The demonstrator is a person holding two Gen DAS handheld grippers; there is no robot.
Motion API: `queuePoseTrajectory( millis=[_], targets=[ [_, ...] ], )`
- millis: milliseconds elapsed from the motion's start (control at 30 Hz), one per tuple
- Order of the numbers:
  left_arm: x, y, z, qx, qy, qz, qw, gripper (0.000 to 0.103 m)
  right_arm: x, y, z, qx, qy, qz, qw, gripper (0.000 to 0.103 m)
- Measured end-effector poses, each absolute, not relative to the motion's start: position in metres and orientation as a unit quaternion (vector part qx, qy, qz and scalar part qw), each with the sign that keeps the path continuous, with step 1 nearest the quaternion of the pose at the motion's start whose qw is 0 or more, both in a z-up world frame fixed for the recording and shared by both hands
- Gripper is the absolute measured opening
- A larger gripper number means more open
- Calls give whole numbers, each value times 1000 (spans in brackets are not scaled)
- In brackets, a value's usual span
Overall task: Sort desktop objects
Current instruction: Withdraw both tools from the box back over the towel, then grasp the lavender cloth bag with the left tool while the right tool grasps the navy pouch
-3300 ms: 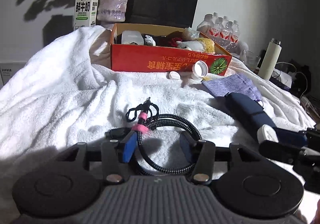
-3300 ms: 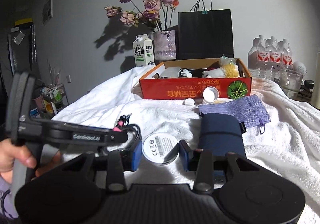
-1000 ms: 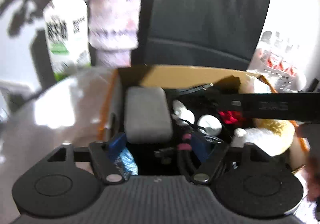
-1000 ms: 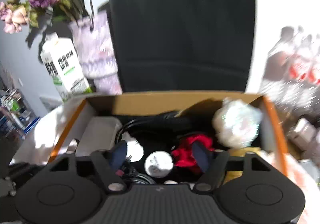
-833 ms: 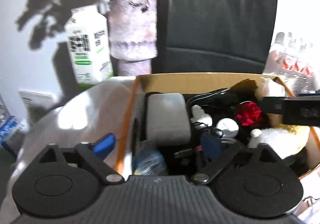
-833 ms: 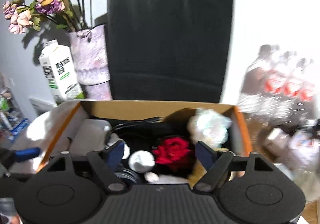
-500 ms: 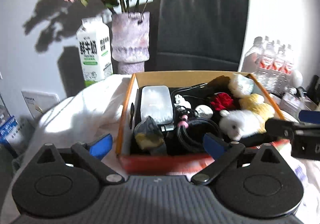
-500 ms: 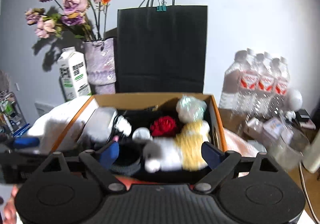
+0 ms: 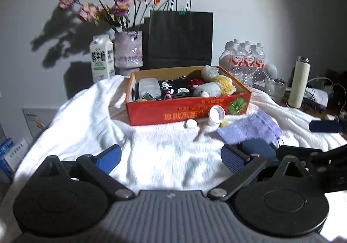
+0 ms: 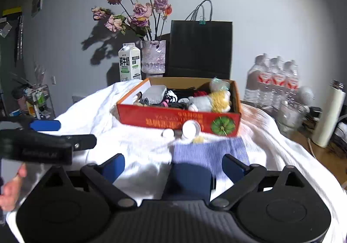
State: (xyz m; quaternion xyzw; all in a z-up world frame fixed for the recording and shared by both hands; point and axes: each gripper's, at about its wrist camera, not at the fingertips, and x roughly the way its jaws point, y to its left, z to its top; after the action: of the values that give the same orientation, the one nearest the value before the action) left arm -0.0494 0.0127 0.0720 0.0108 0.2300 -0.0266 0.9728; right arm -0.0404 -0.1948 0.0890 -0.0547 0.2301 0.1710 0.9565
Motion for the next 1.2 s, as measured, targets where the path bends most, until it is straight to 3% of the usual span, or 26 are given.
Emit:
queuePoseTrajectory(
  millis=[233,567,933,1200],
  targets=[
    [-76,12,38,10,258,-19,966,101,-77,-197,65,-22,221,170,960,97],
    [-65,10,23,4,275,-29,961,101,-41,-208,33,29,263,137,955,94],
    [-28,-1,29,5,271,-66,960,99,0,-201,7,33,290,112,950,67],
    [64,-44,35,26,287,-158,944,98,-29,-241,33,10,256,71,964,63]
  ],
)
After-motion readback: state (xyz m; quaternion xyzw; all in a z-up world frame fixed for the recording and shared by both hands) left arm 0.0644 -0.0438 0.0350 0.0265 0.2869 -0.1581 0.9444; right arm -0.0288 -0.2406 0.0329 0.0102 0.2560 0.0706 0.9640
